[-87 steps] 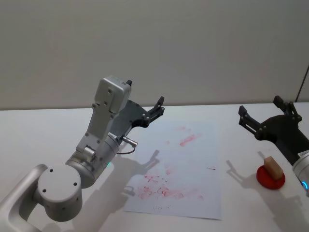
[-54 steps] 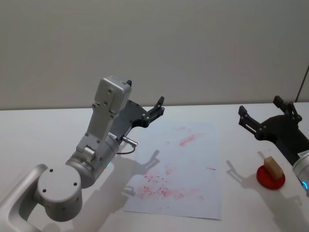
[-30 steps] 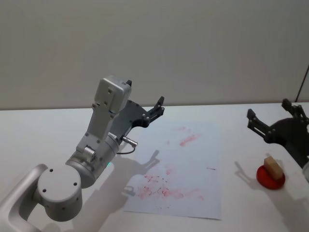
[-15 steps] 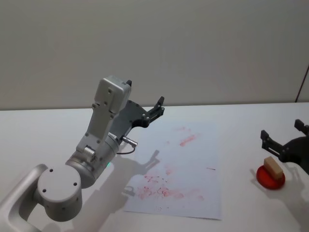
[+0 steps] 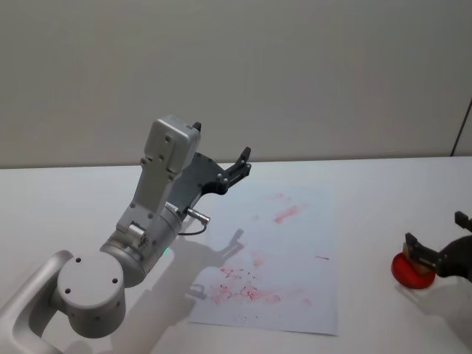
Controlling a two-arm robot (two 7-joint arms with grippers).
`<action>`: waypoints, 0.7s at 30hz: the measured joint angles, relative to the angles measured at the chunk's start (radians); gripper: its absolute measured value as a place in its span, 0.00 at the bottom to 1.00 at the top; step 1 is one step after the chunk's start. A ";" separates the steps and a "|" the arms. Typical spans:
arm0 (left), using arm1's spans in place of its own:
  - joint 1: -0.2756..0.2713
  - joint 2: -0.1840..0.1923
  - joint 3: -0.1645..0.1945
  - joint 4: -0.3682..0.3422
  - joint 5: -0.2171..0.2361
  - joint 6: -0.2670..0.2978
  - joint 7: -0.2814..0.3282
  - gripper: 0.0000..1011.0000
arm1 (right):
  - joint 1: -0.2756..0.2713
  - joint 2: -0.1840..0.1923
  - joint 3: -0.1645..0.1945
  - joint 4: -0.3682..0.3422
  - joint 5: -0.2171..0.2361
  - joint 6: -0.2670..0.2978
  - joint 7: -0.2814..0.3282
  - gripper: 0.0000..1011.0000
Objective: Use the one hand to pick up the stamp and affix it onto the A4 paper.
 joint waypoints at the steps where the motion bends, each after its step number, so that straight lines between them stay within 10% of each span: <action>1: 0.000 0.000 0.000 0.000 0.000 0.000 0.000 0.99 | -0.003 0.006 0.001 0.000 -0.009 0.010 0.004 0.99; 21: 0.000 0.000 0.000 0.000 0.000 0.000 0.000 0.99 | 0.016 0.015 -0.021 0.041 -0.120 0.090 0.086 0.99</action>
